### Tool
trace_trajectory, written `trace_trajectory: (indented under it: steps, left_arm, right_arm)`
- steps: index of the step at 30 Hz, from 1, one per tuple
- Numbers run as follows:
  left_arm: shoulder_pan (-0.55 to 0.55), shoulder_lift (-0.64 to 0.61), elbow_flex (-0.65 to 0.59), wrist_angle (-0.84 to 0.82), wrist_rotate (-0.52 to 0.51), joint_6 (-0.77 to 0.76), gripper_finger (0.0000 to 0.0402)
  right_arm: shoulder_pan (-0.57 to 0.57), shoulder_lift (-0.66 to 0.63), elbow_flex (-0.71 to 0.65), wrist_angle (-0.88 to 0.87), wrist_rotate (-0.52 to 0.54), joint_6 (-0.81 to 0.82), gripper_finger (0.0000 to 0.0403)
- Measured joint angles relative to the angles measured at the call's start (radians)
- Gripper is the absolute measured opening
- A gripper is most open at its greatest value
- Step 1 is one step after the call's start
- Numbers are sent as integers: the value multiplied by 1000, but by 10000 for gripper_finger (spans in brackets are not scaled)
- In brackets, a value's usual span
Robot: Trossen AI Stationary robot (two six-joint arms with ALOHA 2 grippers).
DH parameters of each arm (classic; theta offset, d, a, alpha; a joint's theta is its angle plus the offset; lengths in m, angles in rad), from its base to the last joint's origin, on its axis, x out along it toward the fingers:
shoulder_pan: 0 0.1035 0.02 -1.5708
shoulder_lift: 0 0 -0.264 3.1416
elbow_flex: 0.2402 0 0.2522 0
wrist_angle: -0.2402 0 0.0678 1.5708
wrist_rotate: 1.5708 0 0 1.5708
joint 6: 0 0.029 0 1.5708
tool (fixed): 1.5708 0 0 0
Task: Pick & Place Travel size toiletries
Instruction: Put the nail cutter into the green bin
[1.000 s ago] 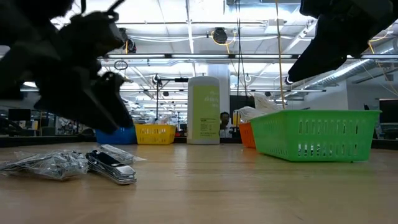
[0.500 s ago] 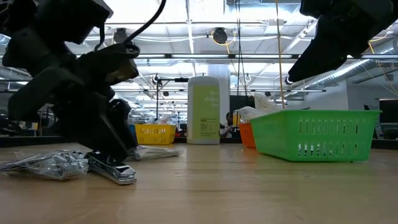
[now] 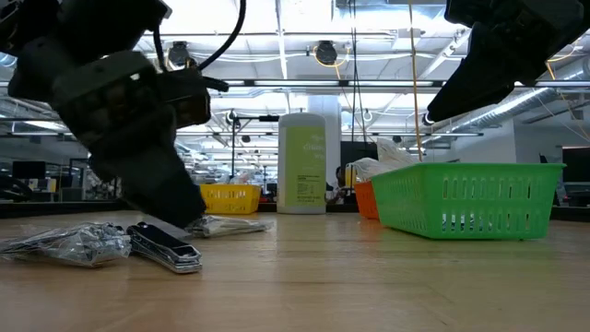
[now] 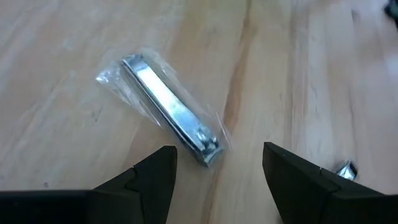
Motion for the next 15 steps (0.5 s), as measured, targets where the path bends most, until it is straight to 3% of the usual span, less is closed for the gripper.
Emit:
trace_trajectory:
  steps: [5, 12, 15]
  left_arm:
    - [-1, 0, 35, -35, -64, -45, 234]
    - [0, 0, 170, -337, -140, -74, 234]
    - [0, 0, 213, -379, -149, -77, 234]
  right_arm:
    - [0, 0, 0, 0, 0, 0, 173]
    - [0, 0, 0, 0, 0, 0, 173]
    - [0, 0, 0, 0, 0, 0, 172]
